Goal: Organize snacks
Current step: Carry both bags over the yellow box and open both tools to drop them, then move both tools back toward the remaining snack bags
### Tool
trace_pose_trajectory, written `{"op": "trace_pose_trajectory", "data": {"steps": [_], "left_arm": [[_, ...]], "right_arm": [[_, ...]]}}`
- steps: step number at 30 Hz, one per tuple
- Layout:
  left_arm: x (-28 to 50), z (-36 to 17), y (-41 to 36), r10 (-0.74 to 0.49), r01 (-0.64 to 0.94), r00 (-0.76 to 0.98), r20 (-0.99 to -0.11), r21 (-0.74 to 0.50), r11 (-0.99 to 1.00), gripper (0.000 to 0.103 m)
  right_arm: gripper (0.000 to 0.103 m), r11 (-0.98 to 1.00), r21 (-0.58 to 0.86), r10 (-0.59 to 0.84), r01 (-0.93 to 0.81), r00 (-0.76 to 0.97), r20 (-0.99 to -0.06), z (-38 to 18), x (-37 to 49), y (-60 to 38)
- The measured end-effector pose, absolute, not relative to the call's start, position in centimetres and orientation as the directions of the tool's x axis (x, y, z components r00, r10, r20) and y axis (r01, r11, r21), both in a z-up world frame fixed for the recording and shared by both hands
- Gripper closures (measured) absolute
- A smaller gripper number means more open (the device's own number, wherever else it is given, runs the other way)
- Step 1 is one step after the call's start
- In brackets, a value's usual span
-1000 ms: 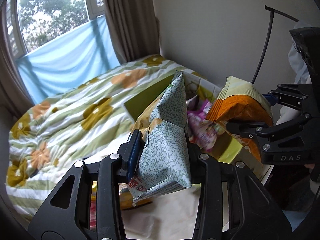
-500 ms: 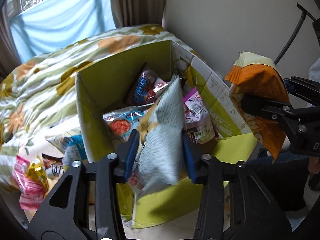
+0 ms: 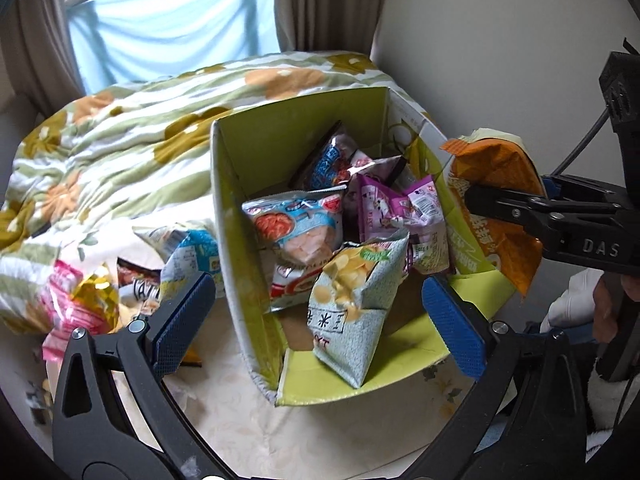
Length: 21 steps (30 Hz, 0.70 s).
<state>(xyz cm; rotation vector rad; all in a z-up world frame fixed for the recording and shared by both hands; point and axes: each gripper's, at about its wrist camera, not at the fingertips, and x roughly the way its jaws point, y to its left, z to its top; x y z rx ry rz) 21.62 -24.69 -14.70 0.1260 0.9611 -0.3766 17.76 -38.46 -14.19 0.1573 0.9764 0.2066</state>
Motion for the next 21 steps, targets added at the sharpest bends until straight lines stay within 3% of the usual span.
{"op": "trace_pose_trajectory", "data": {"steps": [9,11,13,21], "left_arm": [[21.1,-14.8,-23.3,-0.222,0.328,0.514,-0.829,-0.049,0.943,0.001],[21.0,-14.9,-23.1,-0.215,0.324,0.513,-0.831,-0.044,0.945,0.001],[20.9,-15.0,-22.9,-0.204,0.321,0.512,-0.834,-0.035,0.947,0.001],[20.5,-15.5,-21.7,-0.213,0.301,0.498,-0.841,-0.063,0.952,0.001]], "right_arm": [[0.043,0.967,0.243,0.247,-0.079,0.527,-0.813,-16.5,18.9,-37.0],[0.035,0.965,0.252,0.251,-0.073,0.537,-0.805,-16.7,18.7,-37.1],[0.000,0.965,0.252,0.249,-0.071,0.548,-0.798,-16.7,18.4,-37.1],[0.000,0.966,0.252,0.236,-0.055,0.579,-0.780,-16.5,17.2,-37.7]]}}
